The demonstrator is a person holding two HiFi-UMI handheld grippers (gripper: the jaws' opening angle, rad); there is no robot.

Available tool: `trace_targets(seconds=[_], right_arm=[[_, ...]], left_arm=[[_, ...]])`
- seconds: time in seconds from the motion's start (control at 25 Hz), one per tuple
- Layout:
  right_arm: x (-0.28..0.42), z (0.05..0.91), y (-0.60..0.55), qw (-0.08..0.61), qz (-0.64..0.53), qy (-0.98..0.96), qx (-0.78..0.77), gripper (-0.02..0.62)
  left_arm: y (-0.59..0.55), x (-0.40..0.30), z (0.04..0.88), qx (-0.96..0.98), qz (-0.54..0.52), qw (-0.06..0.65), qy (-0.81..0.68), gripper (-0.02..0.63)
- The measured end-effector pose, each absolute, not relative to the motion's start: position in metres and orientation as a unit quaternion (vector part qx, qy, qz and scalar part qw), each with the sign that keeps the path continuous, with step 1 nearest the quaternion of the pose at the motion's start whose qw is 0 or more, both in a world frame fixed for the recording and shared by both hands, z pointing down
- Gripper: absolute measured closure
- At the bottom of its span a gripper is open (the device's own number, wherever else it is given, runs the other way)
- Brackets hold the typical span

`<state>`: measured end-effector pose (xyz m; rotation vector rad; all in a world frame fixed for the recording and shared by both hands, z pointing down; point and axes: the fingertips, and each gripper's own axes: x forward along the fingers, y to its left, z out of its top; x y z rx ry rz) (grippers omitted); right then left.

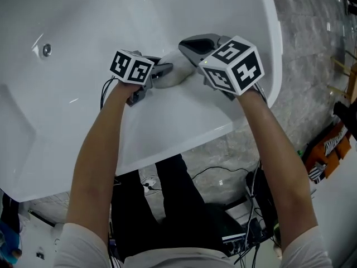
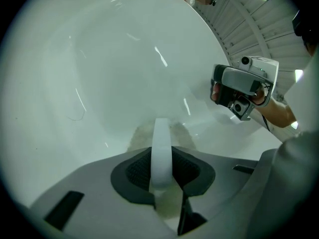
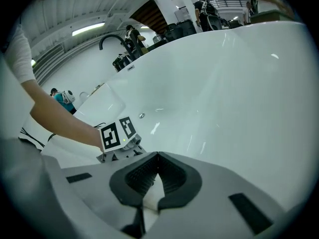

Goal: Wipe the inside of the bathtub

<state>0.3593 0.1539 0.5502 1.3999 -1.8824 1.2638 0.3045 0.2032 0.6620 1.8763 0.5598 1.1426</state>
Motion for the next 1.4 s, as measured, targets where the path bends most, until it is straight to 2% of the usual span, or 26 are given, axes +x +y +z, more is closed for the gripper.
trace_targets(seconds=[0.4, 0.56, 0.92, 1.4], right_arm=[[0.365, 0.572, 0.148, 0.215, 0.468, -0.675, 0.528, 0.577], [0.368, 0.576, 0.148, 0.217, 0.461, -0.674, 0.534, 0.577], [0.367, 0.578, 0.153, 0.222, 0.455, -0.675, 0.537, 0.577], [0.367, 0.567, 0.15, 0.217, 0.455, -0.673, 0.541, 0.577]], left_arm=[[0.173, 0.29, 0.735, 0.756, 0.5, 0.364, 0.213, 0.506], [0.165, 0.283, 0.752, 0.759, 0.517, 0.328, 0.222, 0.506], [0.148, 0.259, 0.776, 0.763, 0.526, 0.294, 0.235, 0.506], [0.149, 0.233, 0.734, 0.753, 0.492, 0.329, 0.289, 0.507]])
